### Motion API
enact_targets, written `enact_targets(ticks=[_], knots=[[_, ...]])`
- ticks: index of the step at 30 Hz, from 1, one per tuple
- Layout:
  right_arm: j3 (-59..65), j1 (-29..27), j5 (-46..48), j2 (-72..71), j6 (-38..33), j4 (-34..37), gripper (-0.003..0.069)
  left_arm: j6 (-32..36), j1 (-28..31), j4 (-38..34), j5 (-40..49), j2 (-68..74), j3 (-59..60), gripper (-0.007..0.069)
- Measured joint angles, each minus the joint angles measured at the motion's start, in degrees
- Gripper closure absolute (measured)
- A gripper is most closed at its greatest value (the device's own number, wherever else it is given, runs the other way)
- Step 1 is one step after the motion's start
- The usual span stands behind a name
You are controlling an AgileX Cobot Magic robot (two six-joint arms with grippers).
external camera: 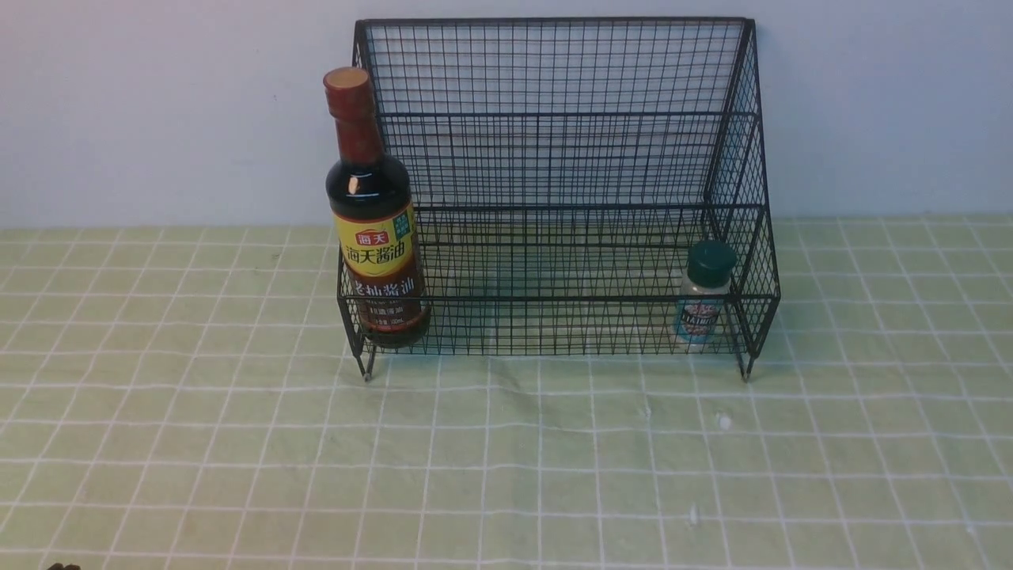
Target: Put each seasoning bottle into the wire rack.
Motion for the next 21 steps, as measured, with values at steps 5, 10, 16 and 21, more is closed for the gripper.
enact_targets(ticks=[5, 10, 16, 21], knots=[[22.6, 0.0, -17.3, -22.1, 1.5, 0.5, 0.0672, 0.0, 0.0, 0.0, 0.1, 0.0, 0.0, 0.0631], [39.2, 0.0, -28.9, -36.5, 3.6, 0.5, 0.0672, 0.0, 0.0, 0.0, 0.1, 0.0, 0.0, 0.0631], [52.1, 0.0, -36.4, -43.4, 4.9, 0.6, 0.0672, 0.0, 0.0, 0.0, 0.1, 0.0, 0.0, 0.0631], [55.5, 0.0, -37.3, -43.6, 4.8, 0.4, 0.0672, 0.0, 0.0, 0.0, 0.1, 0.0, 0.0, 0.0631]])
